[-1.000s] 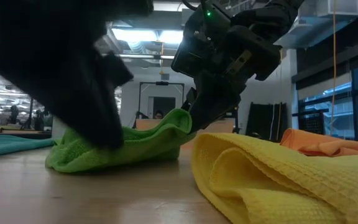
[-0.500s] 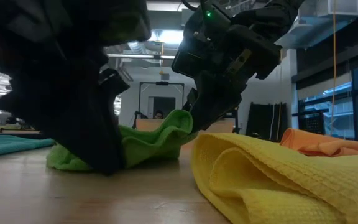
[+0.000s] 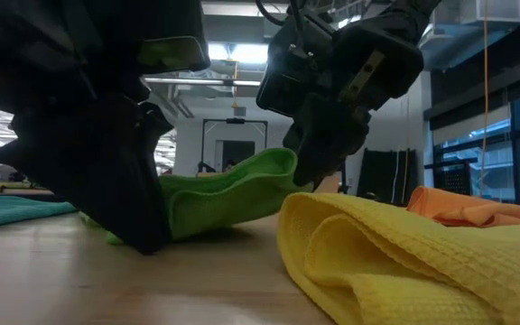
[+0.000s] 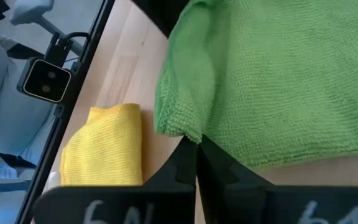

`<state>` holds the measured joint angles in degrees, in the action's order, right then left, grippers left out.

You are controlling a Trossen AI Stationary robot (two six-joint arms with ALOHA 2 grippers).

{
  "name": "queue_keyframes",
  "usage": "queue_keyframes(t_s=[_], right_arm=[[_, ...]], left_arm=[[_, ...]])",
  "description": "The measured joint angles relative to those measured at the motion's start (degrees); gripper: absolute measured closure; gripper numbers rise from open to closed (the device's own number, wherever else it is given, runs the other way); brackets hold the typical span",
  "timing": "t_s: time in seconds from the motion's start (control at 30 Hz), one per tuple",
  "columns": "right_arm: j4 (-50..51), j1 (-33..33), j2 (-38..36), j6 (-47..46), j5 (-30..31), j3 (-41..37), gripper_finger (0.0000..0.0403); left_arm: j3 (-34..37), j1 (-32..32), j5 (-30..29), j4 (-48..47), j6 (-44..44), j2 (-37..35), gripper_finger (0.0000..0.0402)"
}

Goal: Roll microfiber towels into tight, uniform cylinder then place into a basket
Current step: Roll the green microfiber cloth

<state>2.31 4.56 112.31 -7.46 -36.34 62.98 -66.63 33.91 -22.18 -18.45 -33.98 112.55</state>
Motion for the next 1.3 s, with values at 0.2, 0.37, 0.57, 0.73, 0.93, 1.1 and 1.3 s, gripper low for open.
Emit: queue_keyframes(t_s=[0.2,0.37,0.57,0.73,0.93,1.1,1.3], right_arm=[[0.09,-0.18,0.00,0.07,0.46,0.00,0.0400],[0.39,-0.62,0.00,-0.82,-0.43,0.00,0.0400],[2.84,-1.59,0.00,-1.35,-2.36,0.00,0.0400],[3.53,-1.79,0.00,-1.44,-2.36,0.00,0.0400],[3.48,-1.77,0.00,-2.60,-2.34,0.00,0.0400],[3.48,-1.77,0.00,-2.60,-2.31,0.00,0.0400],[3.39,-1.94,0.00,-2.55,0.31,0.00,0.0400]], left_arm=[[0.00,0.00,-2.84,-2.85,-1.42,-0.39,0.0337],[0.04,0.02,-5.19,-3.71,-1.46,-1.61,0.0338],[0.02,0.00,-6.43,-4.10,-1.46,-4.53,0.0337],[0.02,-1.12,-7.20,-4.66,-1.48,-4.63,0.0337],[0.02,-3.58,-7.25,-6.29,-1.46,-4.13,0.0337],[0.02,-4.71,-5.47,-8.22,-1.47,-3.80,0.0337],[-0.07,-5.31,-3.62,-8.90,-1.41,-1.49,0.0337]])
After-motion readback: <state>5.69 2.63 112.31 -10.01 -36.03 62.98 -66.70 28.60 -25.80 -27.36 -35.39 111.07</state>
